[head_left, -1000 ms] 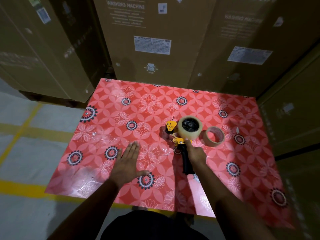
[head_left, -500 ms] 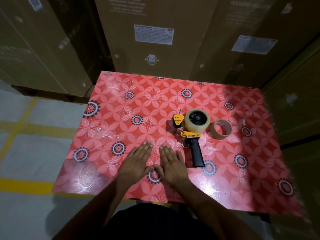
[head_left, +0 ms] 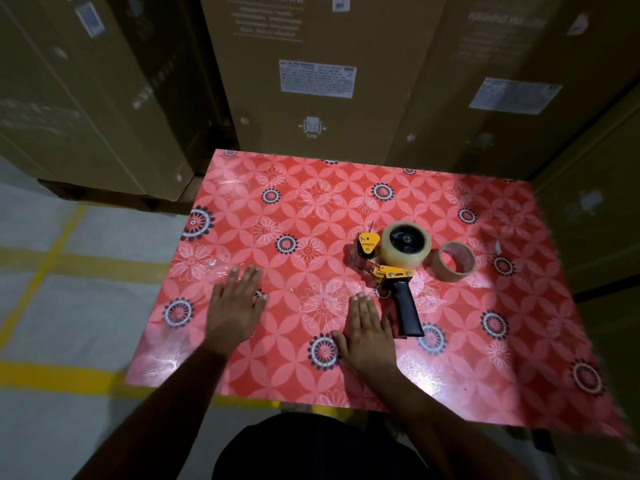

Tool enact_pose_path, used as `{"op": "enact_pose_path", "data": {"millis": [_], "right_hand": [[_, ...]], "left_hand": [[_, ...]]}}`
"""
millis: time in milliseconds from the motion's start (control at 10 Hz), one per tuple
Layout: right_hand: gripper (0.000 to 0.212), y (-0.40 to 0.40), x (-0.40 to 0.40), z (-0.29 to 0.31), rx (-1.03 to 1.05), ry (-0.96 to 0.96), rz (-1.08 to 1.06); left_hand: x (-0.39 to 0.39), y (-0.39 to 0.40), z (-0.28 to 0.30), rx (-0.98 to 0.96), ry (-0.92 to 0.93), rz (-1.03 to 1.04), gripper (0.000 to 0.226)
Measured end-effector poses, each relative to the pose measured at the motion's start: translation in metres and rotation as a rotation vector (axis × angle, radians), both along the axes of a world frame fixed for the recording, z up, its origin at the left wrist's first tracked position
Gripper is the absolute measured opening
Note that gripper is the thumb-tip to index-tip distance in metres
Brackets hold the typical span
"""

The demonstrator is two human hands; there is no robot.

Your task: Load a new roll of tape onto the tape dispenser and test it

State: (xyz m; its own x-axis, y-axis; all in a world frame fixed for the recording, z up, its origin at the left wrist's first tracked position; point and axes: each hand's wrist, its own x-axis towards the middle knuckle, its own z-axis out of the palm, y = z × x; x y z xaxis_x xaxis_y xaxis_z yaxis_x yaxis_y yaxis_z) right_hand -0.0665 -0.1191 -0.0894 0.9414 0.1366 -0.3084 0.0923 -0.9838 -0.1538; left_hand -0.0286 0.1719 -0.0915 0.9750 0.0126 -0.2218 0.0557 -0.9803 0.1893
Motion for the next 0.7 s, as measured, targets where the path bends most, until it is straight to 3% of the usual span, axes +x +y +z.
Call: {"op": "enact_pose_path", "data": {"millis": [200, 400, 500, 700], "right_hand": [[0.083, -0.005, -0.001, 0.010, 0.032, 0.062, 0.060], [0.064, -0.034, -0.003, 0.025, 0.279, 0.057, 0.153], [0.064, -0.052, -0.004, 0.043, 0.405, 0.007, 0.132], [0.064, -0.088, 0.007, 0.076, 0.345, -0.415, 0.114]], "left_hand": [[-0.033, -0.091, 0.012, 0.056, 0.147, 0.105, 0.086], [-0.068, -0.121, 0.011, 0.015, 0.102, -0.171, 0.071], [-0.062, -0.117, 0.019, -0.094, 0.048, -0.216, 0.062], [-0.033, -0.144, 0.060, -0.153, -0.201, -0.166, 0.062]]}}
